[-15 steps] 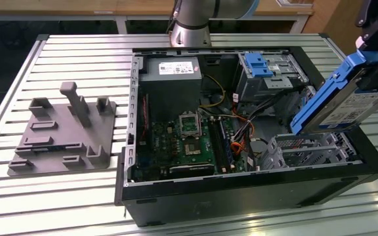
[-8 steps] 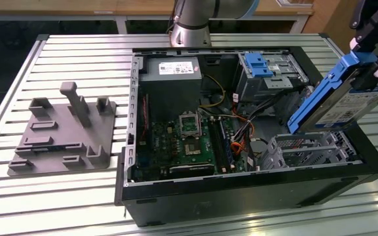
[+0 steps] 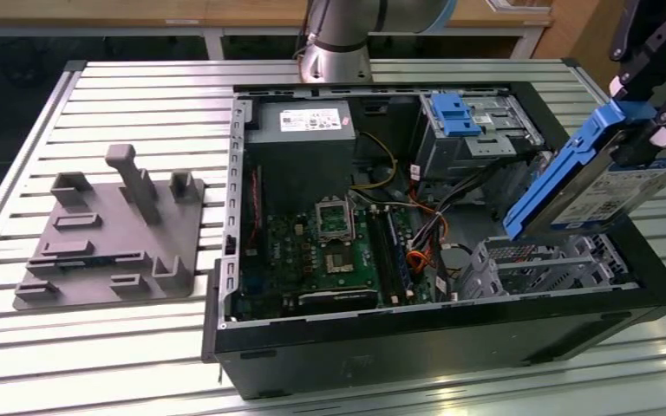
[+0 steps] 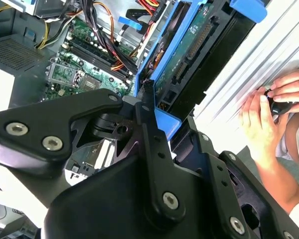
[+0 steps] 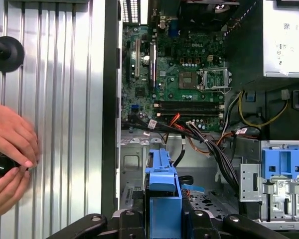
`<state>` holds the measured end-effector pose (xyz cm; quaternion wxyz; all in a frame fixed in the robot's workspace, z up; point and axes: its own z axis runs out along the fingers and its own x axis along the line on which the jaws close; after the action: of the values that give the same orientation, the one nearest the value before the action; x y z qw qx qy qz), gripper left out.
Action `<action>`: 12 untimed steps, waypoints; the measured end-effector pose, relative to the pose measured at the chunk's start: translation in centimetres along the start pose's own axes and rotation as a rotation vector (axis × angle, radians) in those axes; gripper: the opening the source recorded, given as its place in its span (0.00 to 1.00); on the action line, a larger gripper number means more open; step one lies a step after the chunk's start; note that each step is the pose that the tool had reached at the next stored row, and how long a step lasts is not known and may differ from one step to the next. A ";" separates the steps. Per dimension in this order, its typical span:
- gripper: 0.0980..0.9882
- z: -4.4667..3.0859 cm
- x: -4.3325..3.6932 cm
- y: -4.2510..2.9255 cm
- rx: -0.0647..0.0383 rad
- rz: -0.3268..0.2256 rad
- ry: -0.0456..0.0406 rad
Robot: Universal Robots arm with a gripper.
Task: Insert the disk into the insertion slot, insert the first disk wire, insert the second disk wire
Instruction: 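Insert the disk into the insertion slot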
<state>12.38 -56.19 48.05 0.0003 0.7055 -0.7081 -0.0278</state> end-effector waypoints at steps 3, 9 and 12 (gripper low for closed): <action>0.30 0.28 0.01 -0.01 0.000 0.000 -0.0001; 0.30 0.80 0.03 -0.03 0.000 0.000 0.0000; 0.30 1.07 0.04 -0.04 0.000 0.000 0.0001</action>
<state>12.38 -56.19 46.98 0.0003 0.7056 -0.7081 -0.0277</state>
